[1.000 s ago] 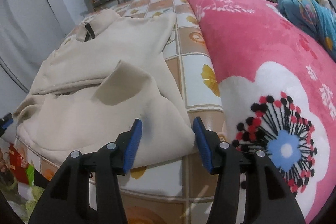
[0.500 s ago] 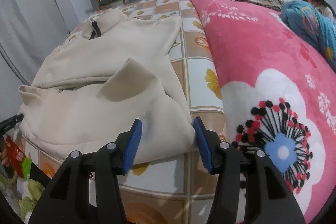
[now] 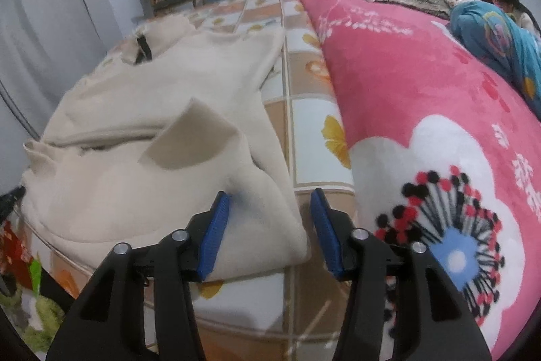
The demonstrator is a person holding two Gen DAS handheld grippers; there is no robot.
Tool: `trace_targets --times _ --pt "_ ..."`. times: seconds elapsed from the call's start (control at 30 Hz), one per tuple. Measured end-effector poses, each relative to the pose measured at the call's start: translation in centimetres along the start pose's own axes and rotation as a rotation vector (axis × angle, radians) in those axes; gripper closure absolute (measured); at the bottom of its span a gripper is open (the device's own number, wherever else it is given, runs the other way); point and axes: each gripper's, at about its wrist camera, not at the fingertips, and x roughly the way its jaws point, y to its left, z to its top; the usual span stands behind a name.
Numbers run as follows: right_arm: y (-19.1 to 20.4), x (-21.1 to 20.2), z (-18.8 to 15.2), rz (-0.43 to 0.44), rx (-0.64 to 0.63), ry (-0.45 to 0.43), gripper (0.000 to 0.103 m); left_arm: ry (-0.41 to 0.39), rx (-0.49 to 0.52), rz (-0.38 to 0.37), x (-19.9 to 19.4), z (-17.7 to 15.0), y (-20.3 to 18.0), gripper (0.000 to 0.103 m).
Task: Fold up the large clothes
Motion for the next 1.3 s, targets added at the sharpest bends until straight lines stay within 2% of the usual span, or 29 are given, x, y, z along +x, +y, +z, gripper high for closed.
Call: trace_targets --times 0.03,0.1,0.23,0.37,0.47,0.53,0.57,0.67,0.7,0.77,0.8,0.83,0.93,1.03,1.07,1.1,1.13,1.17,1.2,1.23,1.27,1.3 --pt "0.4 0.2 0.0 -0.03 -0.024 0.009 0.086 -0.005 0.005 0.005 -0.3 0.0 0.0 0.096" --pt "1.0 -0.6 -0.1 -0.052 -0.05 0.003 0.09 -0.029 0.013 0.006 -1.3 -0.1 0.1 0.096" --pt "1.0 -3.1 -0.1 -0.039 -0.042 -0.011 0.091 -0.04 0.015 -0.053 -4.4 -0.5 1.0 0.096" --pt "-0.3 -4.9 -1.4 0.012 0.006 0.016 0.091 0.025 -0.026 -0.126 -5.7 -2.1 2.7 0.096" --pt "-1.4 -3.6 -2.5 0.027 0.039 0.074 0.08 0.118 -0.045 -0.127 -3.6 -3.8 3.4 0.091" --pt "-2.1 -3.3 -2.8 0.013 0.062 0.08 0.066 0.128 -0.088 -0.141 -3.2 -4.0 4.2 0.086" --pt "-2.3 -3.8 -2.8 0.018 0.077 0.064 0.064 0.108 -0.108 -0.149 -3.5 -3.8 4.6 0.086" --pt "-1.8 -6.7 -2.0 -0.007 0.068 -0.045 0.056 -0.034 -0.12 -0.118 -6.3 -2.5 5.2 0.084" --pt "-1.1 -7.8 -1.7 -0.02 0.045 -0.088 0.052 -0.062 -0.119 -0.139 -6.8 -2.2 5.0 0.083" --pt "0.5 -8.8 -1.2 0.015 0.001 -0.128 0.048 -0.089 -0.111 -0.211 -7.4 -1.5 4.1 0.077" --pt "1.9 -8.8 -1.0 0.053 -0.035 -0.135 0.043 -0.091 -0.092 -0.273 -7.4 -1.2 3.0 0.07" --pt "2.9 -8.7 -0.8 0.086 -0.065 -0.129 0.04 -0.085 -0.064 -0.335 -7.3 -1.0 1.6 0.065" --pt "7.6 -6.4 -0.9 0.225 -0.161 -0.069 0.038 -0.028 0.016 -0.451 -6.3 -1.2 -3.0 0.062" --pt "12.1 -3.1 -1.5 0.276 -0.252 0.013 0.038 0.018 0.108 -0.482 -4.6 -1.8 -7.5 0.062" --pt "13.2 -2.1 -1.8 0.275 -0.274 0.036 0.038 0.032 0.141 -0.465 -4.1 -2.0 -8.7 0.063" --pt "14.1 -1.2 -1.9 0.272 -0.292 0.061 0.038 0.036 0.18 -0.407 -3.4 -2.2 -9.9 0.071" --pt "14.6 -0.6 -2.1 0.266 -0.302 0.076 0.038 0.029 0.205 -0.359 -3.1 -2.4 -10.6 0.082" --pt "14.9 0.0 -2.4 0.249 -0.312 0.092 0.042 0.01 0.232 -0.318 -3.0 -2.6 -11.0 0.085" --pt "15.3 0.7 -2.5 0.241 -0.321 0.109 0.06 -0.012 0.27 -0.296 -3.1 -2.8 -11.4 0.096" --pt "15.5 1.2 -2.7 0.239 -0.326 0.124 0.07 -0.022 0.289 -0.284 -3.2 -2.9 -11.8 0.1" --pt "15.5 0.9 -2.8 0.224 -0.332 0.105 0.079 -0.027 0.297 -0.276 -3.3 -3.0 -11.9 0.101" --pt "15.5 0.8 -2.6 0.21 -0.339 0.104 0.096 -0.042 0.314 -0.265 -3.4 -3.2 -12.1 0.102"
